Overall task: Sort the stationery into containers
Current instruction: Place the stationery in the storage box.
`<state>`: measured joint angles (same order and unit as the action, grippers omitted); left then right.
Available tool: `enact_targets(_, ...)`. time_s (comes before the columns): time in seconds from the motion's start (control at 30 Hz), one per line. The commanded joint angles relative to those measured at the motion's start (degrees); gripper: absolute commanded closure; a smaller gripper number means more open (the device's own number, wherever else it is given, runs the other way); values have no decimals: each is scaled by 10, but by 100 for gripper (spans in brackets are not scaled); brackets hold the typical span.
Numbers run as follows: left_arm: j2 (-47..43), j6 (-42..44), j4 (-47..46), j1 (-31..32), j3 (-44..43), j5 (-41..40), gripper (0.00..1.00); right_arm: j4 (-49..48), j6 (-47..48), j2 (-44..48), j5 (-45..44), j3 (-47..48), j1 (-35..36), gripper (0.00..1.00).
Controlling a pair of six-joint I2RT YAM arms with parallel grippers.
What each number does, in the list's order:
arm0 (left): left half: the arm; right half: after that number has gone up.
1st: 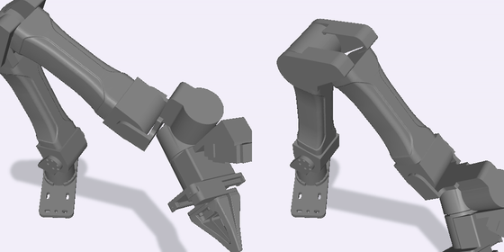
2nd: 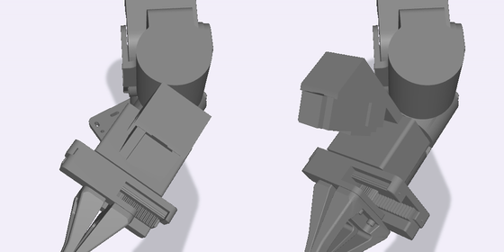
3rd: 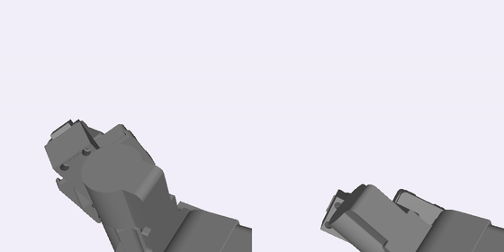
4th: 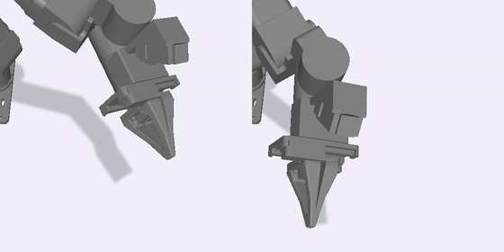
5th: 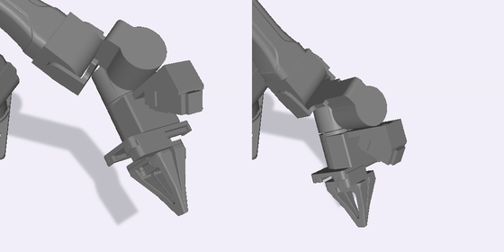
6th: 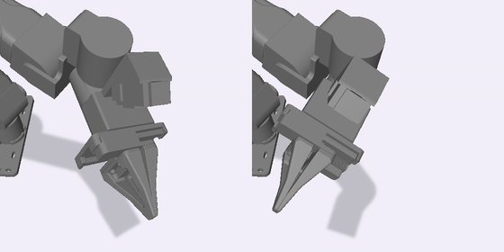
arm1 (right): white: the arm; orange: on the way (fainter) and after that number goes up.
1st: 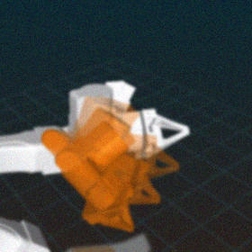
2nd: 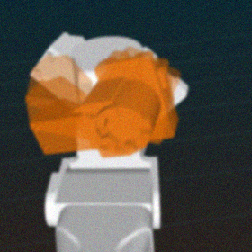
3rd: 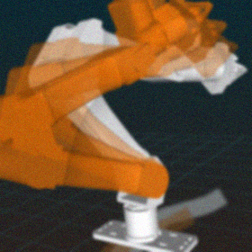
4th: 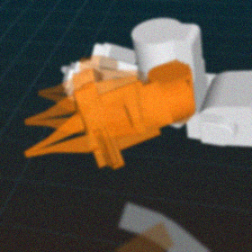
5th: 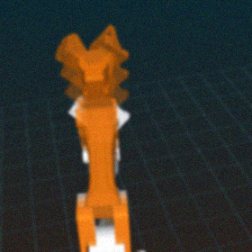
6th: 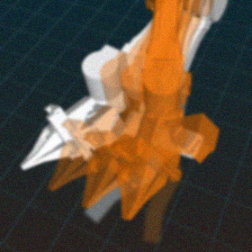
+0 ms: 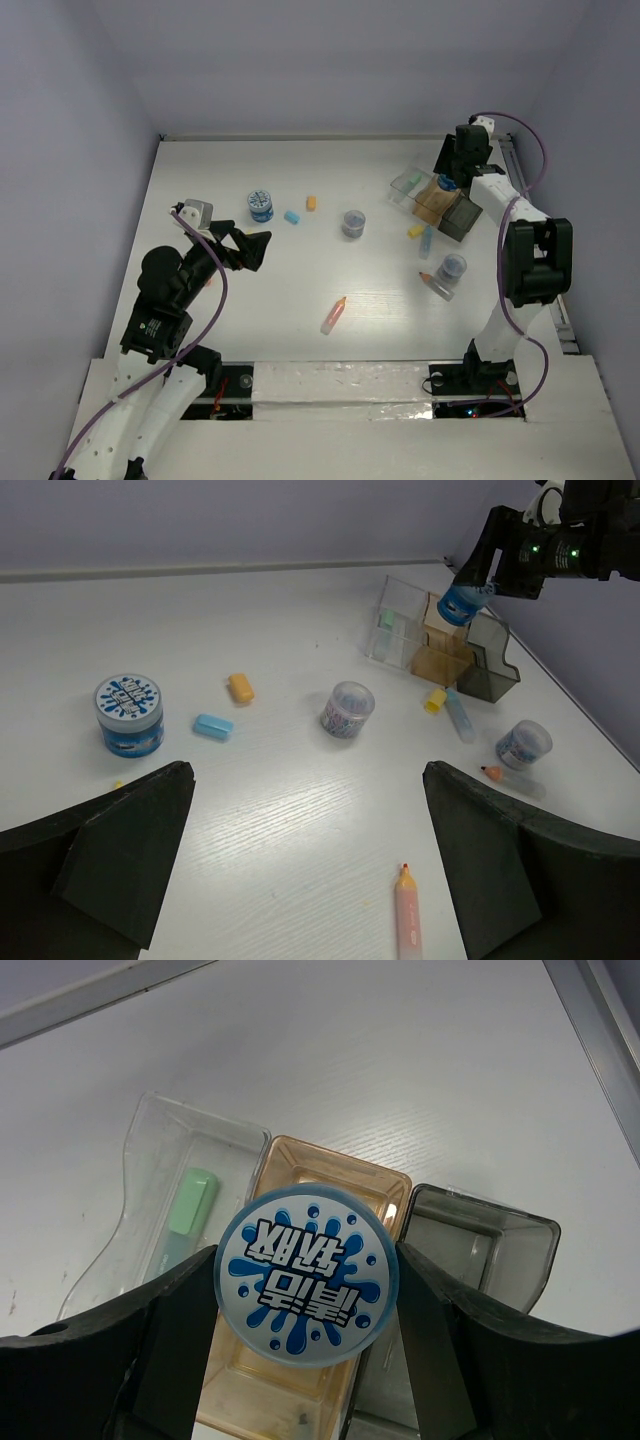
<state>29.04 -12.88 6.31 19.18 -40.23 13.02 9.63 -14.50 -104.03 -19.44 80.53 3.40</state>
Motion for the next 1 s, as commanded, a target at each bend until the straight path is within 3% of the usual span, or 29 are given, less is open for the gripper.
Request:
enact_targets(0.0,1,4,-23,3,-28,-1,1,-48,-5,1,-2,16,-3,62)
enact_targets(0.33,1,4,-23,3,-28,-2,1,-45,-8,-12,-8,16,-3,55)
enact_targets(0.47,1,4,-23,3,-28,-2,1,-44,-8,-16,-9,18,-3,37)
enact_targets(0.5,1,4,-23,3,-28,-2,1,-44,-10,-16,-9,19,-3,27)
enact_targets(0.6,2,4,-22,3,-28,-3,1,-44,-11,-10,-8,19,-3,10)
enact_targets(0.7,2,4,-23,3,-28,-2,1,-58,-10,16,13,4,-3,1)
enact_targets(0.8,3,3,-23,3,-27,-2,1,-76,-13,52,56,-9,-3,0)
enact_targets(0.97,3,2,-23,3,-28,-1,1,-81,30,79,129,-17,67,0)
